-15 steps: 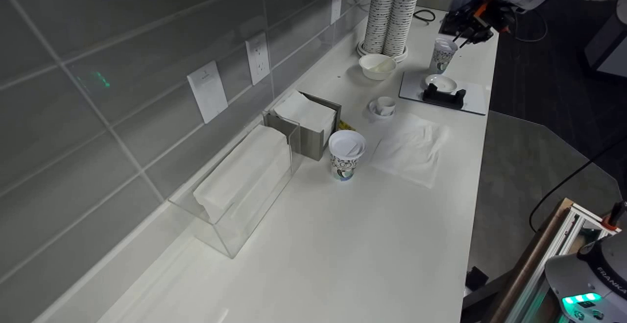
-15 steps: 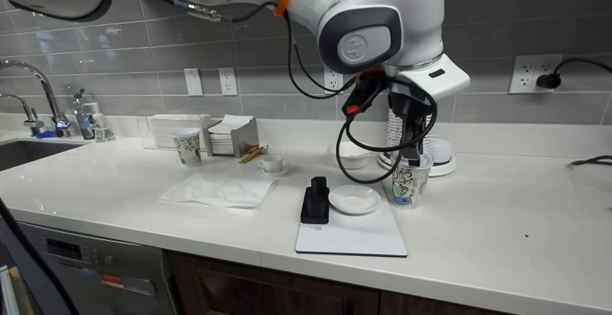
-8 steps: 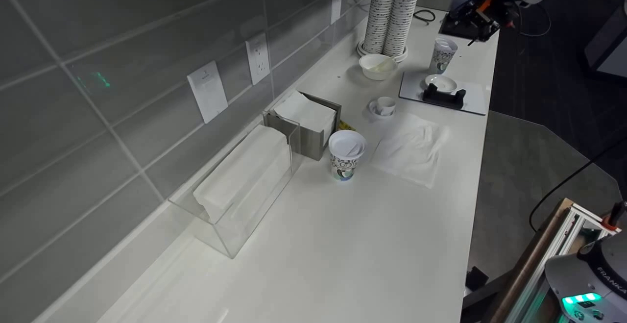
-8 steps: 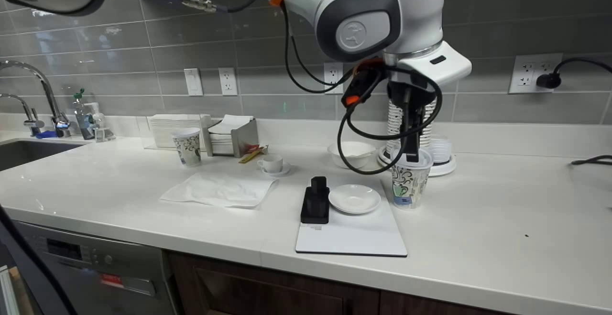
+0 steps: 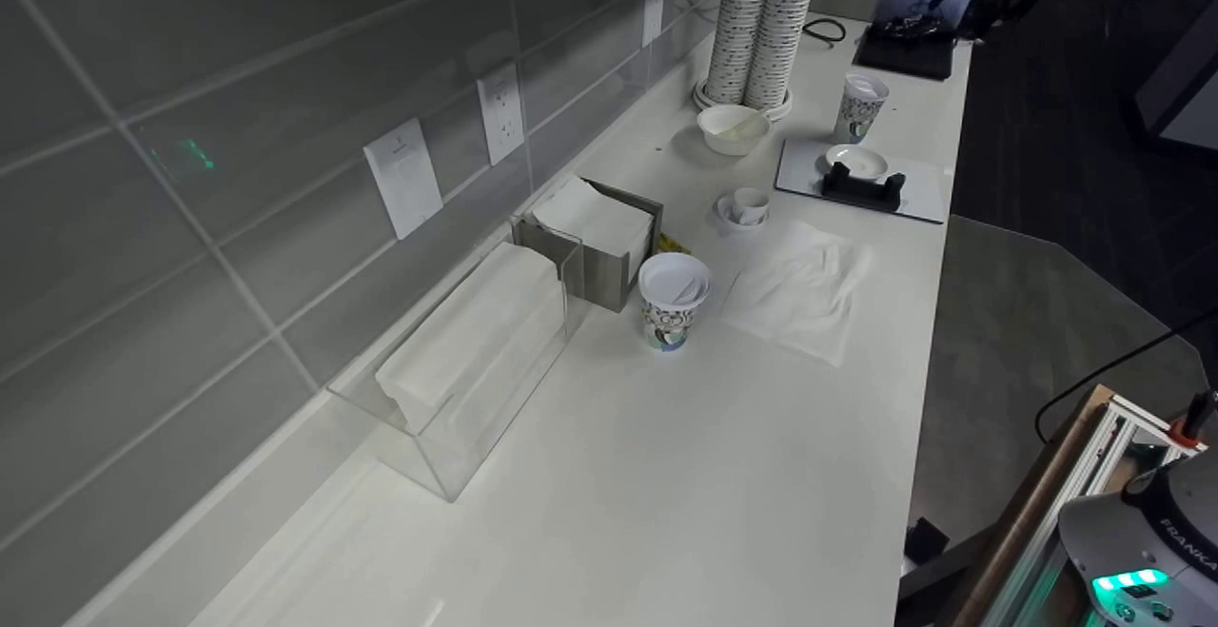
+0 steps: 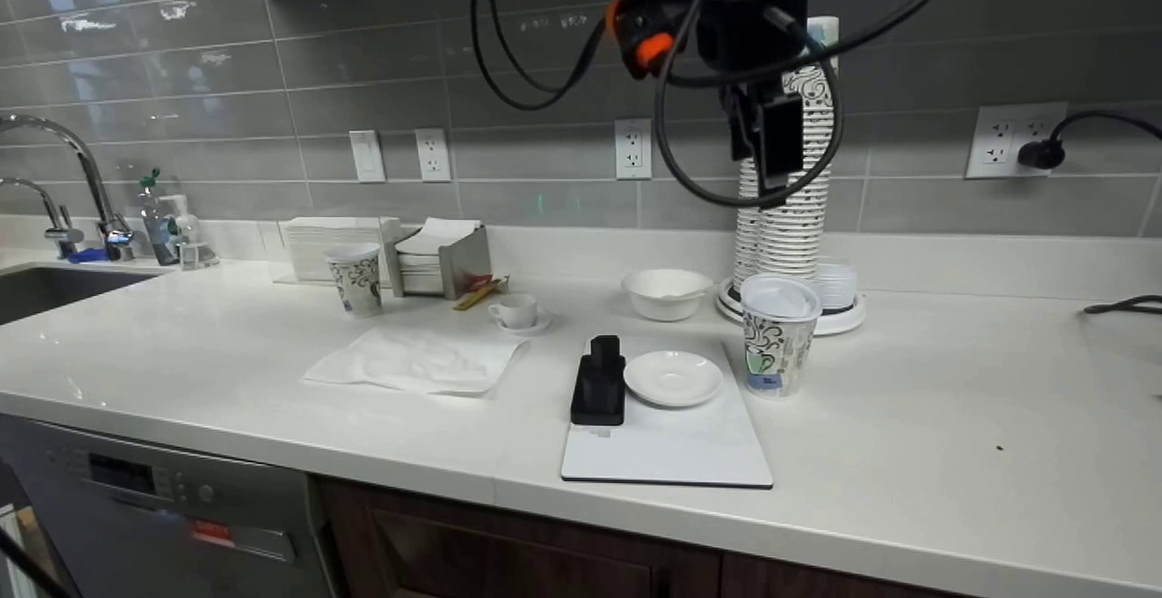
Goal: Put the left lid on the left cup and the right lid on the right cup
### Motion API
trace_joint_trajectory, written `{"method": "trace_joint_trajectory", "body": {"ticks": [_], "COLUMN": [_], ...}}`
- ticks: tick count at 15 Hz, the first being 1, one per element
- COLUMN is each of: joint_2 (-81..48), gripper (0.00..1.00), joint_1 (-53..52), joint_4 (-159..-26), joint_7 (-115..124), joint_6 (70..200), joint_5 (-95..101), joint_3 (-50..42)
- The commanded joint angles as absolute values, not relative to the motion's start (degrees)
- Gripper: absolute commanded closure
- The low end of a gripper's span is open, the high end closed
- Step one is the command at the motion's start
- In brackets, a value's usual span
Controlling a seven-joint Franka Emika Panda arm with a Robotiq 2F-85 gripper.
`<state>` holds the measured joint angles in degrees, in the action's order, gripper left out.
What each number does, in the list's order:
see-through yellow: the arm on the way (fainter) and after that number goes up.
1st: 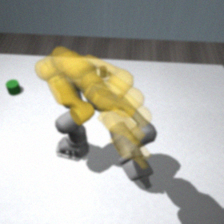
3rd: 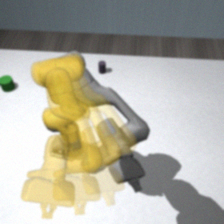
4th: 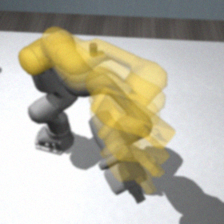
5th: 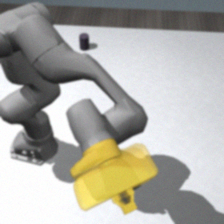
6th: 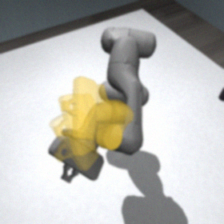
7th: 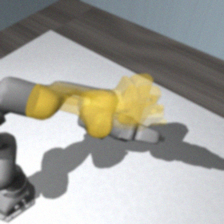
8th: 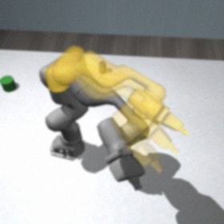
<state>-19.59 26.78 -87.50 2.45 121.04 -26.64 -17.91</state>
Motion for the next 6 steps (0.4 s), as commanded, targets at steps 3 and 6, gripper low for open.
{"method": "trace_joint_trajectory", "body": {"ticks": [3, 6], "joint_2": [-14.37, -12.14], "gripper": [0.0, 0.0], "joint_1": [28.53, 29.41], "joint_4": [-89.82, -91.37], "joint_7": [-7.17, -12.0], "joint_6": [114.45, 112.04], "joint_5": [-25.14, -25.22], "joint_3": [-18.23, -18.9]}}
